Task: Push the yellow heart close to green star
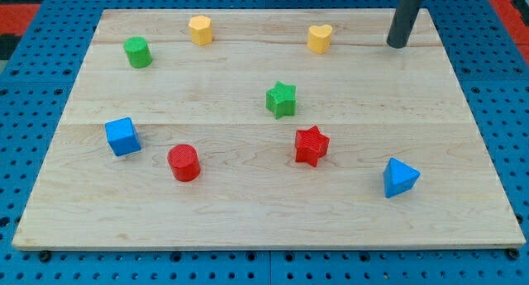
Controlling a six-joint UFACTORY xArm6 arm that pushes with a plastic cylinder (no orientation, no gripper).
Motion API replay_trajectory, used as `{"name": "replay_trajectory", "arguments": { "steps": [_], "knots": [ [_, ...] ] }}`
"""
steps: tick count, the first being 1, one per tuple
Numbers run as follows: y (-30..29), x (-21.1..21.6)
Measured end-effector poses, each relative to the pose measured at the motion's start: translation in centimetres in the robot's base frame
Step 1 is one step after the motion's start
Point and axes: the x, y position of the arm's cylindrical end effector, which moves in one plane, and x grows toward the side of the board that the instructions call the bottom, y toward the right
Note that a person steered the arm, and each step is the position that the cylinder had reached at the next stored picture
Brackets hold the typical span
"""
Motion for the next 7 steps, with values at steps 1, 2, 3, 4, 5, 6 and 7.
{"name": "replay_trajectory", "arguments": {
  "steps": [1,2,3,4,5,6,7],
  "knots": [
    [-1.0,-3.6],
    [-6.0,-3.8],
    [-10.3,-3.8],
    [-10.4,-3.8],
    [-11.0,-2.2],
    [-13.4,-1.8],
    [-12.8,-1.8]
  ]
}}
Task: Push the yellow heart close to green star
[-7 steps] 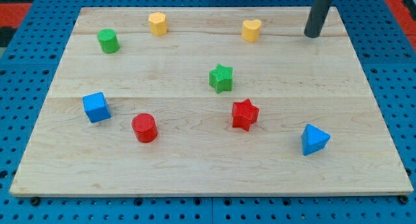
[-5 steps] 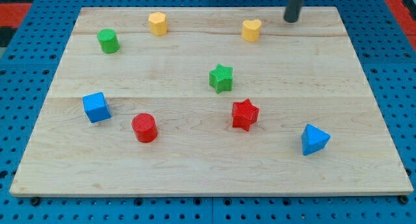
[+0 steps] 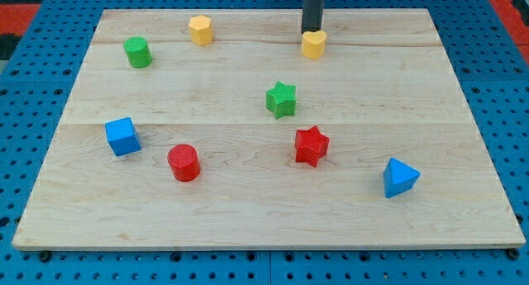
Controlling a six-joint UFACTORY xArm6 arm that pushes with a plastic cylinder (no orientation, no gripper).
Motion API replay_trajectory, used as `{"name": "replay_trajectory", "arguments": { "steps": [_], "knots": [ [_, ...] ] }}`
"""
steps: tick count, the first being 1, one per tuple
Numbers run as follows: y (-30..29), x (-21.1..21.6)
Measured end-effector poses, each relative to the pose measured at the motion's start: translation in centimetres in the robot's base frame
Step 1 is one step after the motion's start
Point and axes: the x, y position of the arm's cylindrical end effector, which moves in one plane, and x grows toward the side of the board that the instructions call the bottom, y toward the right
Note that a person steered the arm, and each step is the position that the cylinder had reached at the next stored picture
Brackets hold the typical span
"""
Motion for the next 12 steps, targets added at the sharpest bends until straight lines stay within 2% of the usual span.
{"name": "replay_trajectory", "arguments": {
  "steps": [4,5,6,8,12],
  "knots": [
    [2.3,4.3],
    [2.0,7.2],
    [-1.2,6.9],
    [-2.5,6.2],
    [-2.7,10.5]
  ]
}}
